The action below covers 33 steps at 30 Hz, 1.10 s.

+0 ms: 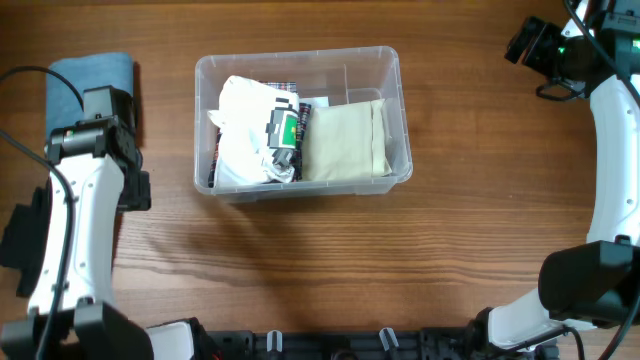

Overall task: Pack container
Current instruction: 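Move the left gripper to the black cloth and grasp it, then lift the black cloth and carry it right over the container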

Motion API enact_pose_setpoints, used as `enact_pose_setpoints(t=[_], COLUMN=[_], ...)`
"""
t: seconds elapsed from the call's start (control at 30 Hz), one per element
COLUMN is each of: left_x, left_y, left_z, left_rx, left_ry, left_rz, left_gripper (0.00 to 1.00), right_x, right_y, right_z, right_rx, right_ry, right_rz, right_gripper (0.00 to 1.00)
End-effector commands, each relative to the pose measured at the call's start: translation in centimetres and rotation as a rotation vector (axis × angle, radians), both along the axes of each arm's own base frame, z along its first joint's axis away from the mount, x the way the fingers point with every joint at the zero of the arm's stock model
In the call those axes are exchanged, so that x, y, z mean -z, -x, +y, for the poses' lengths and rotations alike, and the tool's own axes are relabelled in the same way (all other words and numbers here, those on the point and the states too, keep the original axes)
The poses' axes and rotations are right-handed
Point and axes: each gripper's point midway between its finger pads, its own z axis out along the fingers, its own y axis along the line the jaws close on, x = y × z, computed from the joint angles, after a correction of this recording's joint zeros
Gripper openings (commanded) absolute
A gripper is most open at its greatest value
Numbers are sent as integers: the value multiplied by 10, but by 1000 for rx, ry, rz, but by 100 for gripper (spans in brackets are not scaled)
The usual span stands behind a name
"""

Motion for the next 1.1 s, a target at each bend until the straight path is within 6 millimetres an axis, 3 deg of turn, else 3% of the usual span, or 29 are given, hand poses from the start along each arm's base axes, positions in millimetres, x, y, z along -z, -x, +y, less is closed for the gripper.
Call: enact_pose_setpoints(t=[0.0,0.2,0.43,0.83,1.07], left_x=[23,56,100,134,154], left_y=[0,-16,6,17,12], left_z=[15,22,31,62,67], left_rx=[-21,-21,26,-45,22], left_ry=[-26,-43,-98,-175,-163], left_rz=[103,154,238,115,75], left_gripper=[100,100,100,100,99], right_x=[-1,-1,-1,-1,-1], right_y=[-1,-1,-1,-1,-1], right_z=[-1,-1,-1,-1,-1], right_rx=[16,16,16,16,16], right_ry=[4,4,4,4,4], right_rz=[-2,-2,-2,-2,-3], right_gripper=[100,100,100,100,100])
